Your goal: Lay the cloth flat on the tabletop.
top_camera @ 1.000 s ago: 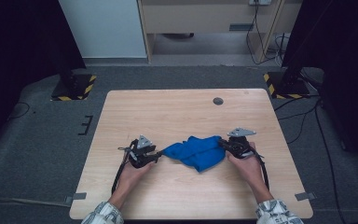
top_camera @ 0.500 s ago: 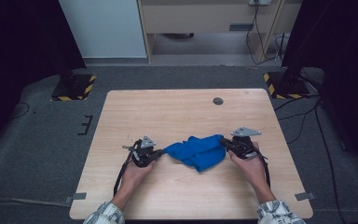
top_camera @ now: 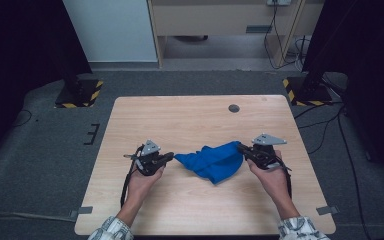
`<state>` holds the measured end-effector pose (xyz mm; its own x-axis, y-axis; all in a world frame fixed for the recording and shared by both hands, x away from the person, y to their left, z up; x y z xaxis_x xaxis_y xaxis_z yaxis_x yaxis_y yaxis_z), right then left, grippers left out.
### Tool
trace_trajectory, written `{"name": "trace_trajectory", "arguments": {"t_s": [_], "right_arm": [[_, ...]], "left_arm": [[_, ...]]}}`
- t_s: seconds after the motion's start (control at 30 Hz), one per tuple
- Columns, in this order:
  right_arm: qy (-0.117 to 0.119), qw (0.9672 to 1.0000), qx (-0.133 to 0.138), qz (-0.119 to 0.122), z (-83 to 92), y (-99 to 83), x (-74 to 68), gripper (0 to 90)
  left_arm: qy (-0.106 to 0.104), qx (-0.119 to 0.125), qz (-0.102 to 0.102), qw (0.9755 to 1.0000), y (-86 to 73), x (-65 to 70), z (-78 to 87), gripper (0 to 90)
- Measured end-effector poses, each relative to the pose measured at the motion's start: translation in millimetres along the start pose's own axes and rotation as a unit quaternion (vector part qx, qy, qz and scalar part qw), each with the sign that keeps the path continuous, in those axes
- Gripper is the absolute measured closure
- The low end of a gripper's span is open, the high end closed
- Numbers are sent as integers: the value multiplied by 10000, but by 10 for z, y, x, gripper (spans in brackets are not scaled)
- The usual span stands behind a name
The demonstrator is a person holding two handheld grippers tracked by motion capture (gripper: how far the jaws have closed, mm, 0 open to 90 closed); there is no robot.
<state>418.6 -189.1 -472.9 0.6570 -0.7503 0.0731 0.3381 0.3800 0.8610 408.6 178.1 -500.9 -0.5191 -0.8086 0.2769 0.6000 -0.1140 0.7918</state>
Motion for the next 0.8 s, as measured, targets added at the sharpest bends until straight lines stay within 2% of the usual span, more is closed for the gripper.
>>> {"name": "trace_trajectory", "arguments": {"t_s": [0.2,0.33,0.43,0.5,0.6,0.7,0.8], "right_arm": [[-26,10000,-63,-45,-10,-24,37,867],[-20,9999,-156,-21,-46,-44,37,867],[-22,9998,-220,-10,-86,-73,34,867],[-27,9997,-221,-21,-89,-74,40,867],[-22,9998,-211,-45,-85,-77,48,867],[-24,9998,-209,-47,-86,-81,49,867],[-24,9998,-207,-52,-92,-81,46,867]], "left_arm": [[-2,-109,42,9999,2,-17,-7,900],[49,-509,47,9987,-79,-55,-136,900],[64,-627,2,9980,-129,-76,-197,900],[129,-552,24,9984,-138,-91,-200,846],[114,-421,65,9990,-138,-113,-193,731],[121,-470,72,9988,-154,-106,-226,599],[103,-562,-25,9984,-179,-94,-291,538]]}}
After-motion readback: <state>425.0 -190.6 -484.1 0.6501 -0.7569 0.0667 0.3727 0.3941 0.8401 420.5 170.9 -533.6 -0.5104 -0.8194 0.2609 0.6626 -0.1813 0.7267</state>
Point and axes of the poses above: each handheld gripper's, and its own axes: z roughly backward along the jaws, y roughly out of its top, x roughly to its right, the point moved 1 cm from there along -z, roughly forward along the jaws, and after that the axes turned 10 degrees about z, right-handed, at the moved point
